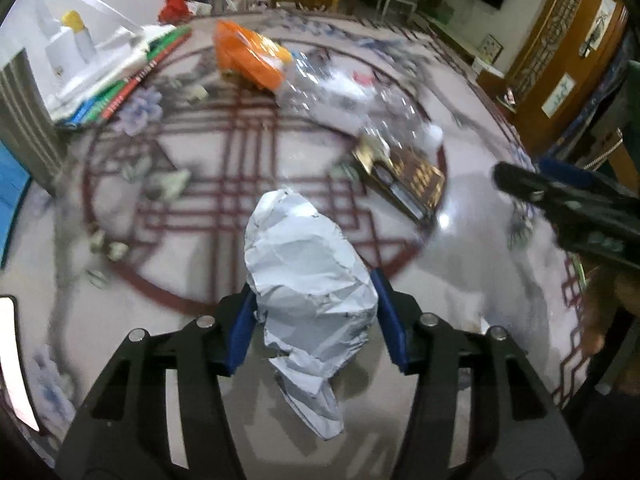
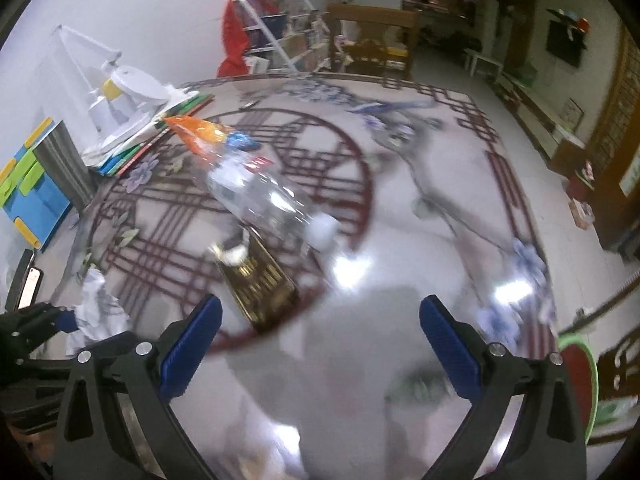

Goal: Collect trash
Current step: 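Grasp the clear plastic water bottle with the right gripper while the left grasps the crumpled foil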

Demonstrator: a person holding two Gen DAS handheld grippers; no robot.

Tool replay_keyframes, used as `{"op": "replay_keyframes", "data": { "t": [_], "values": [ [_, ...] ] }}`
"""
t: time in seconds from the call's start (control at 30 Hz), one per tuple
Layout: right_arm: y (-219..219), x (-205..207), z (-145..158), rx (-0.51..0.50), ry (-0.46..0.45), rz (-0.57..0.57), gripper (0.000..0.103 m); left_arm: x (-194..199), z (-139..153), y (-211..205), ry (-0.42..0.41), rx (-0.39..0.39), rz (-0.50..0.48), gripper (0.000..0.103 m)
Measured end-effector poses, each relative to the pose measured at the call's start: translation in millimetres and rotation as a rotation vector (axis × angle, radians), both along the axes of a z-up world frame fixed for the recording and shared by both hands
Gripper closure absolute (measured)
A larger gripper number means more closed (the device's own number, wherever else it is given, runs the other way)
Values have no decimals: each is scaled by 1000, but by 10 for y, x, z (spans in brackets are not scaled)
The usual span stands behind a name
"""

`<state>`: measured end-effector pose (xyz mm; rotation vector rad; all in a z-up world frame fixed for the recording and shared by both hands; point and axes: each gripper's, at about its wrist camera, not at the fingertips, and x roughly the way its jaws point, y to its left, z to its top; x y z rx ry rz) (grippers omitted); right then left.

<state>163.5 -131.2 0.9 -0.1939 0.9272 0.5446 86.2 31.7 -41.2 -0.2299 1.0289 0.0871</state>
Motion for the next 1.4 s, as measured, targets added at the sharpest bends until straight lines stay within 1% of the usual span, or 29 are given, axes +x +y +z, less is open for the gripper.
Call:
{"op": "replay_keyframes", "data": {
  "t": [0.2, 0.33, 0.43, 0.57, 0.7, 0.8, 0.9, 0.97, 1.0, 1.07, 1.13, 1.2, 1.3, 1.4],
  "values": [
    [555, 234, 13, -27, -33, 99, 7, 169, 193, 327, 3, 63, -13, 51],
    [862, 413, -120, -51, -21, 148, 7, 332, 302, 654, 5, 107, 4, 51],
    [1033, 533, -238, -75, -15, 172, 7, 422, 386, 800, -3, 143, -2, 51],
    [1204, 680, -379, -125, -25, 192, 7, 498, 387, 903, -17, 120, 5, 51],
    [1331, 796, -477, -185, -49, 212, 7, 551, 251, 916, 0, 95, 7, 51],
    [1371, 867, -514, -195, -43, 215, 7, 601, 228, 932, -3, 83, 14, 51],
    [1409, 897, -560, -227, -42, 221, 13, 615, 233, 941, -9, 72, 18, 51],
    [1424, 911, -605, -236, -27, 233, 24, 613, 231, 936, -9, 62, 15, 51],
    [1426, 914, -630, -247, -21, 239, 27, 610, 224, 931, -7, 58, 14, 51],
    [1408, 901, -624, -256, -35, 238, 38, 618, 208, 918, -3, 54, 11, 51],
    [1372, 902, -600, -254, -32, 227, 43, 614, 189, 889, 1, 41, 5, 51],
    [1325, 891, -545, -247, -36, 216, 43, 610, 197, 852, -3, 25, -5, 51],
    [1230, 843, -429, -249, -54, 207, 43, 589, 236, 760, -20, 22, -25, 51],
    [1102, 769, -264, -245, -76, 191, 44, 563, 270, 669, -32, 18, -43, 51]
  ]
}}
